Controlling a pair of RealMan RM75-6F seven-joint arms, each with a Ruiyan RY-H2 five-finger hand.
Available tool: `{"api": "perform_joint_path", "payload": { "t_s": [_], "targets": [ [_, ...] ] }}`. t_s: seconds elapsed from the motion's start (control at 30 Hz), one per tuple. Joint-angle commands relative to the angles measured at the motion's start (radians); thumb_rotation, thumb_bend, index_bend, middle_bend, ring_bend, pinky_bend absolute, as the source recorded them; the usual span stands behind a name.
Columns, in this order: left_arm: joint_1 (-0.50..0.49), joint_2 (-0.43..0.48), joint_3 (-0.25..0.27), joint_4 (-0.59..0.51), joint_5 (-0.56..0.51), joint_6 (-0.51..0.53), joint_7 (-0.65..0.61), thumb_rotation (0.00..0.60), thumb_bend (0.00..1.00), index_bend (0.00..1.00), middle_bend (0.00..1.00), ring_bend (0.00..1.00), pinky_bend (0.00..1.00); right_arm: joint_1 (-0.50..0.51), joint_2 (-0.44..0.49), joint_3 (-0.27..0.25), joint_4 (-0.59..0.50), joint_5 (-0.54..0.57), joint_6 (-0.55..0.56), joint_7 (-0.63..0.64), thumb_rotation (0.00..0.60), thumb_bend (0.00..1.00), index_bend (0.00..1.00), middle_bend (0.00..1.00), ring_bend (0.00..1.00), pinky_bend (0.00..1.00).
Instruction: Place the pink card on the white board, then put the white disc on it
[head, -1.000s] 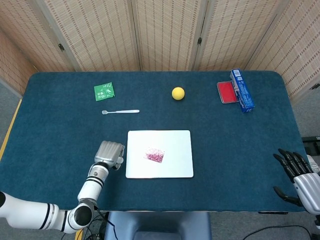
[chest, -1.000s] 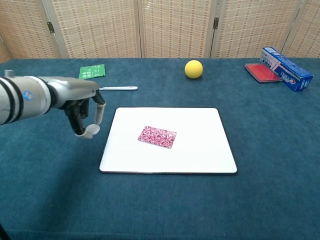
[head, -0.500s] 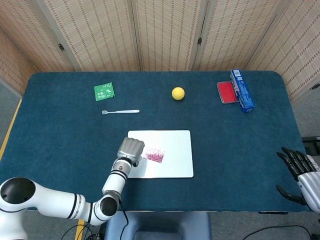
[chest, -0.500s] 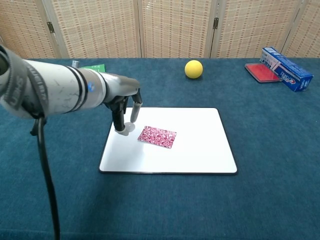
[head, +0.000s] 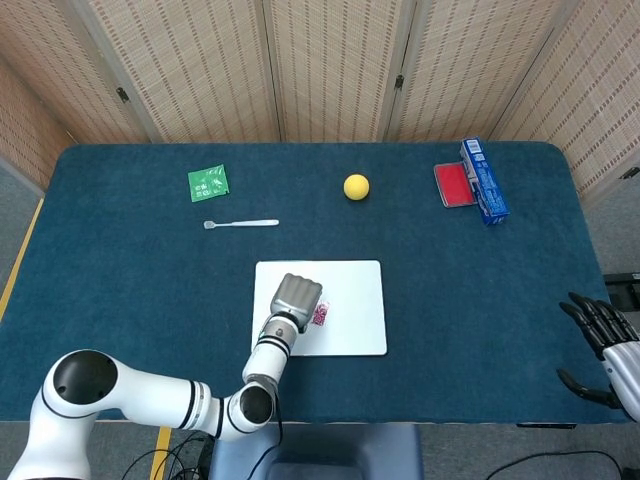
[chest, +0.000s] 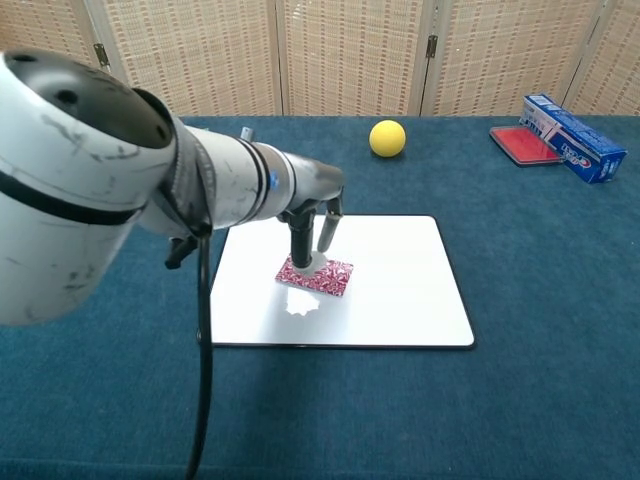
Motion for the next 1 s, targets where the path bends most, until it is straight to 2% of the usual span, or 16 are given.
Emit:
{"api": "perform_joint_path", "payload": {
  "t_s": [0.03,0.47,0.7,1.0],
  "targets": [
    [-0.032,-0.034,-0.008,0.066,-0.017,-0.050,0.010,0.600,0.34,0.57,1.00,1.00,1.00,0.001,0.001,0.000,0.006,0.003,-0.001,0.011,0.600,0.20,0.00,0.00,0.00,0.00],
    [-0.089,-0.097,-0.007,0.257,-0.047,-0.204,-0.005,0.600,0.34,0.58,1.00,1.00,1.00,0.010,0.008,0.008,0.030,0.033,-0.025,0.073,0.600,0.20,0.00,0.00,0.00,0.00],
    [-0.089,-0.089,0.011,0.286,-0.041,-0.232,-0.030,0.600,0.34,0.58,1.00,1.00,1.00,-0.002,0.008,0.010,0.039,0.039,-0.004,0.092,0.600,0.20,0.00,0.00,0.00,0.00],
    [-0.083,-0.062,0.034,0.272,-0.041,-0.236,-0.057,0.600,0.34,0.58,1.00,1.00,1.00,-0.001,0.008,0.008,0.038,0.034,-0.010,0.085,0.600,0.20,0.00,0.00,0.00,0.00]
  ]
}}
